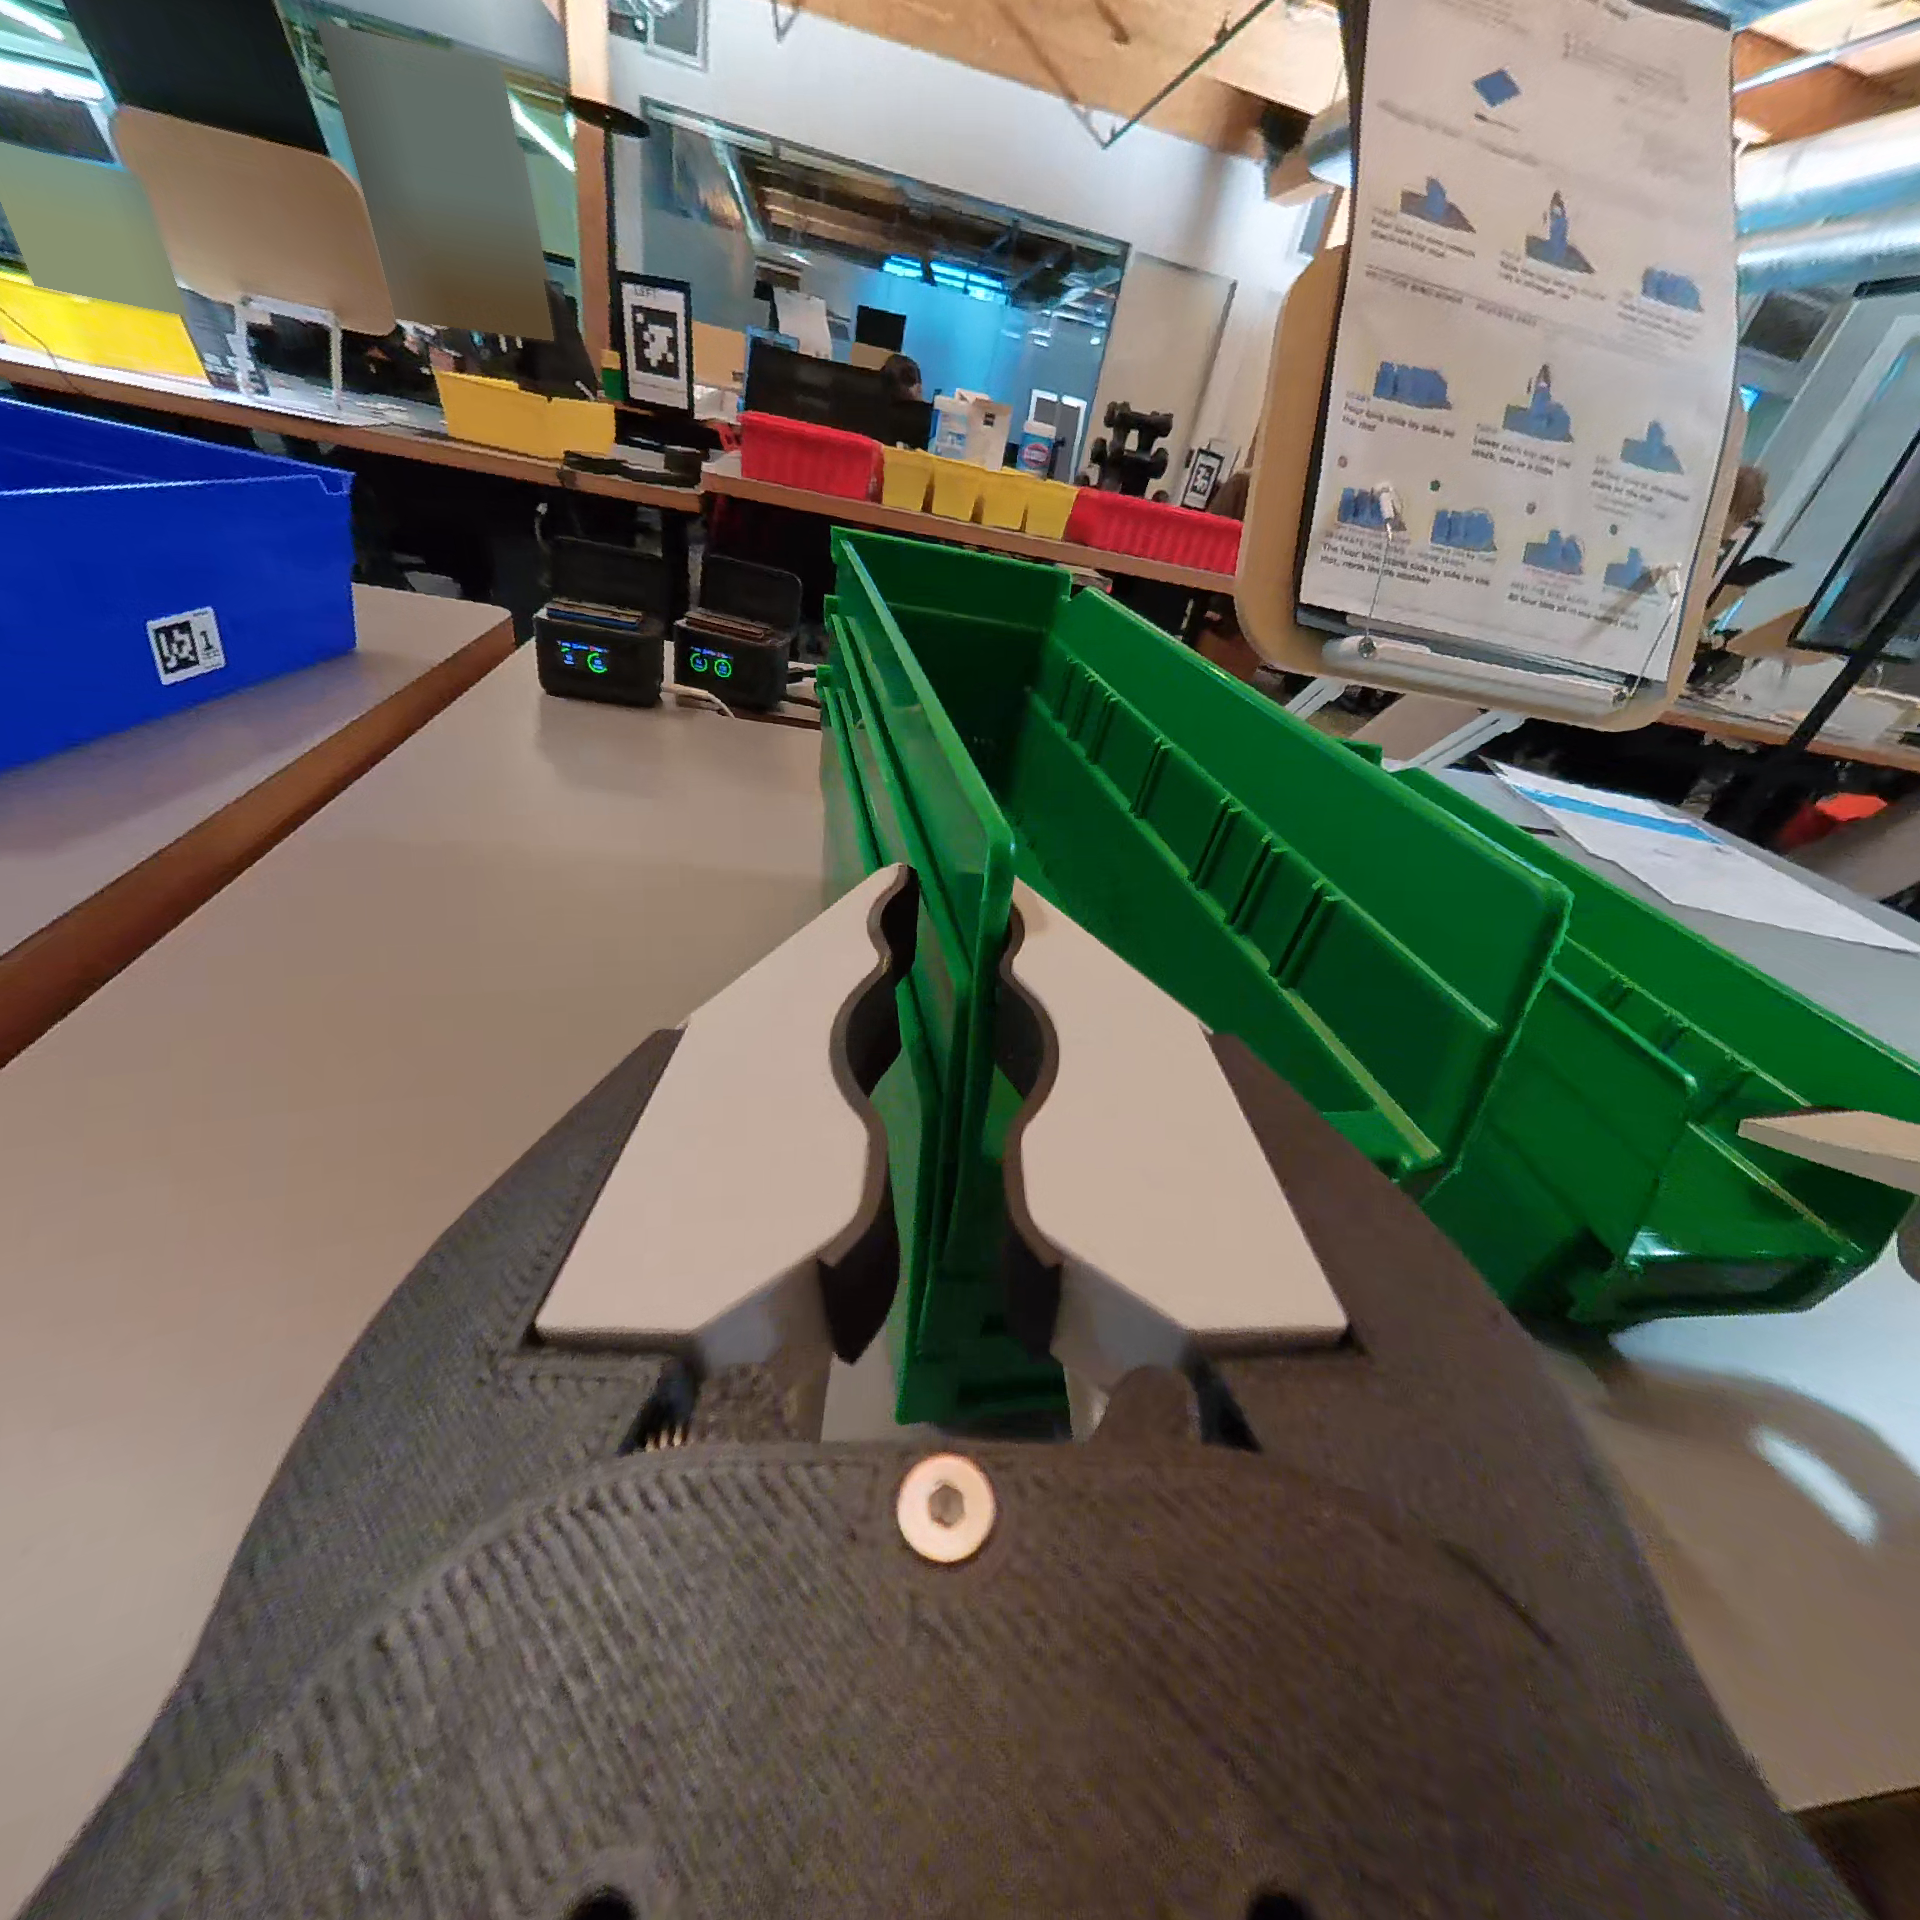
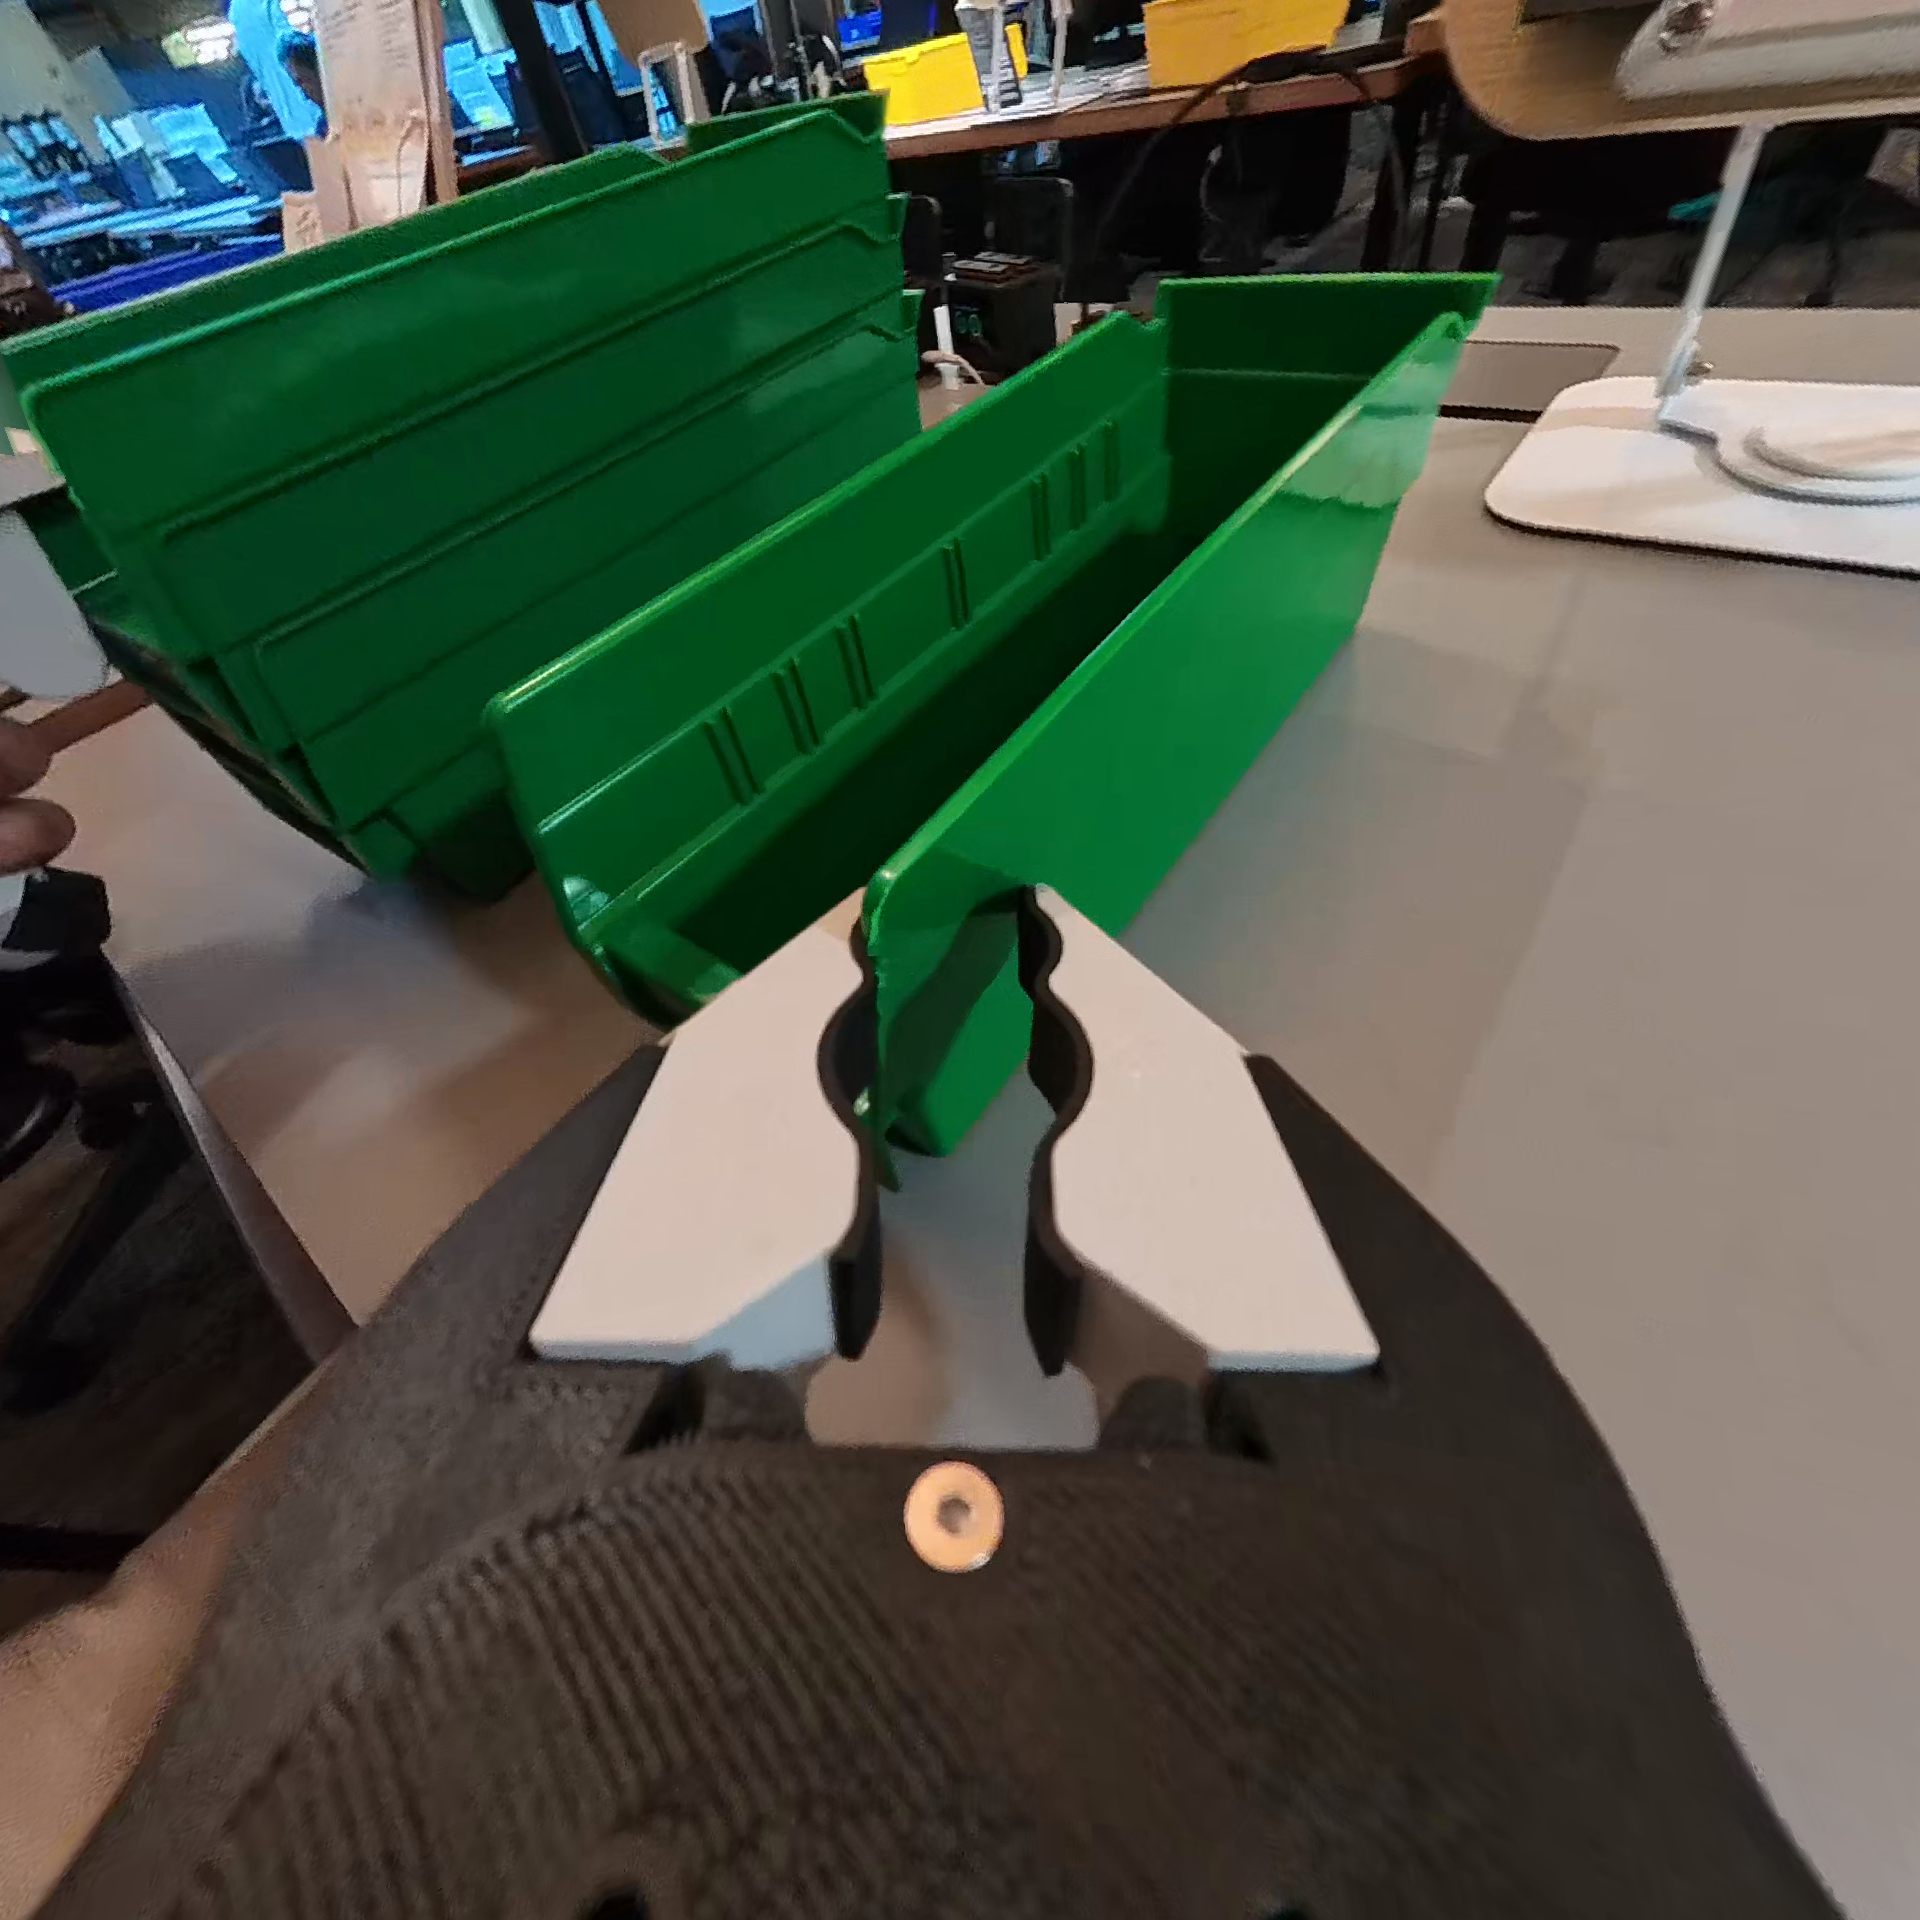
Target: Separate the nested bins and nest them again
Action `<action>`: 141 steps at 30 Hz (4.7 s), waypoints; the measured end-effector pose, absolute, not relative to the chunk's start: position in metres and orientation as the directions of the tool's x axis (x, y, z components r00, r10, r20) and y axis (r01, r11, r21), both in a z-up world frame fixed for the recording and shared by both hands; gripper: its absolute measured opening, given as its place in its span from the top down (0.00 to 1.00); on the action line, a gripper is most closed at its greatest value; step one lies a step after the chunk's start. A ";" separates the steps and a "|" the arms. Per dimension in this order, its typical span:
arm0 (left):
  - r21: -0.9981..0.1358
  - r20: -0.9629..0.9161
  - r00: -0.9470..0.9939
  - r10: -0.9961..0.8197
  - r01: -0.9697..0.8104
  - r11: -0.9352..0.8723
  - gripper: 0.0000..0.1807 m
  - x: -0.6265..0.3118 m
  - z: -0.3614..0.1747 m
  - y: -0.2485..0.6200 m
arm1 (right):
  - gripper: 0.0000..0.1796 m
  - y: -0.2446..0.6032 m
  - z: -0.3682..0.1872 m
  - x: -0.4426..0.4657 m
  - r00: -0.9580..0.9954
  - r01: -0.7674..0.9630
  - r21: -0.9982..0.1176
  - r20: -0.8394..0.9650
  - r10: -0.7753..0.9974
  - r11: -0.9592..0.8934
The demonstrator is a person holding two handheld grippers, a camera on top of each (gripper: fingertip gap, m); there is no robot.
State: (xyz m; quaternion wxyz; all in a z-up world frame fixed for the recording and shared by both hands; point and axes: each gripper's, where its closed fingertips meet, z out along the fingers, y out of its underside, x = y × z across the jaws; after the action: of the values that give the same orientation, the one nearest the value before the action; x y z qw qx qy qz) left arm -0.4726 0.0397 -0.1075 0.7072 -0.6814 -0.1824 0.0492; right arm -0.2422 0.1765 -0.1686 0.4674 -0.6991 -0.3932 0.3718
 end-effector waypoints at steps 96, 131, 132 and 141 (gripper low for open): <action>-0.960 0.273 0.930 0.245 0.248 0.128 0.88 -0.465 -0.105 0.027 | 0.67 0.099 -0.113 -0.228 0.338 0.164 -0.983 0.129 0.932 0.076; -0.864 0.459 0.856 0.238 0.367 0.346 0.85 -0.495 -0.086 -0.002 | 0.81 0.069 -0.126 -0.239 0.230 0.220 -0.963 0.204 0.951 0.154; -0.859 0.470 0.853 0.229 0.382 0.339 0.84 -0.494 -0.088 0.000 | 0.81 0.069 -0.126 -0.239 0.230 0.221 -0.963 0.206 0.951 0.155; -0.878 0.440 0.866 0.236 0.360 0.315 0.84 -0.490 -0.089 0.004 | 0.81 0.067 -0.128 -0.240 0.222 0.230 -0.958 0.222 0.949 0.170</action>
State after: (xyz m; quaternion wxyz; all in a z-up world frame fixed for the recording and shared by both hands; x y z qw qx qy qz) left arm -0.4901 0.0039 -0.0888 0.7697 -0.5837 -0.2552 -0.0405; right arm -0.2403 0.0671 -0.1279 0.5506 -0.5550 -0.5311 0.3267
